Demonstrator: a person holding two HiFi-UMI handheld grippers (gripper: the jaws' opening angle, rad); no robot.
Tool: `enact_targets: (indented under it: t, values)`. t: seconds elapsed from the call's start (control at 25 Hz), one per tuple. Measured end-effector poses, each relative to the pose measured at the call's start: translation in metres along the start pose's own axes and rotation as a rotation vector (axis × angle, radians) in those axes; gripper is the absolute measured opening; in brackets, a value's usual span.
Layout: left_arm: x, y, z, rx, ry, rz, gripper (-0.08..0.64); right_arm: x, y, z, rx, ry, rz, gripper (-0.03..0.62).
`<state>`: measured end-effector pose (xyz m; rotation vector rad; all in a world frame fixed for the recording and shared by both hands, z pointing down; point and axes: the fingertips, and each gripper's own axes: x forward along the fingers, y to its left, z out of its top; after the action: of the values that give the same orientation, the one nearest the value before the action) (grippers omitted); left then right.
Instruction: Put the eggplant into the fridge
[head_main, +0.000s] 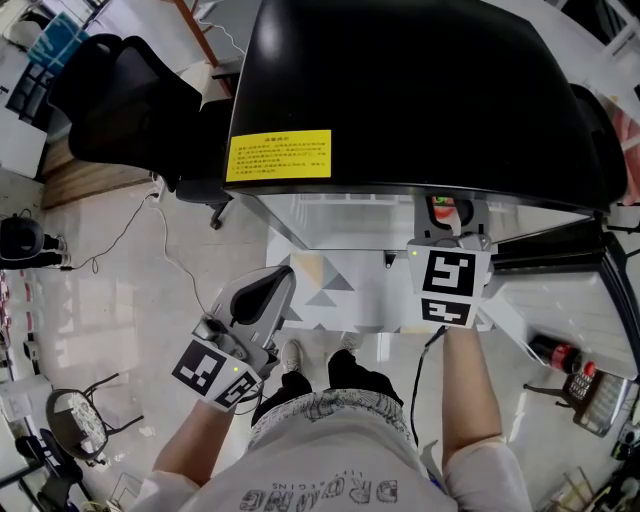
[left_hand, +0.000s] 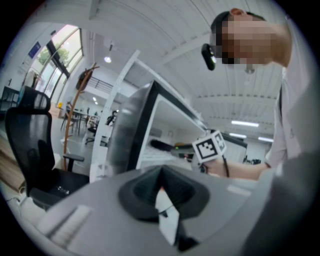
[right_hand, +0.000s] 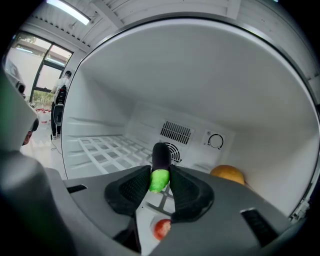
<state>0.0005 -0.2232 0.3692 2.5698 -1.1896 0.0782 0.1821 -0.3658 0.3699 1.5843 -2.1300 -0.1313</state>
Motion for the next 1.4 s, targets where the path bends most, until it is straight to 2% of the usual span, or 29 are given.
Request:
enact_targets:
  t: [0.56,1.4]
  values:
    - [-0.003,-0.001,0.001,0.001,-0.002,0.003,0.006,0.003,0.002,-0.004,-0.015,0.038,-0.009,0.134]
    - [-0.021,-0.012,0.006,0.024,-0.011,-0.009,0.007,-0.021,0.01,0.011,0.019,-0.034,0.002,0.167]
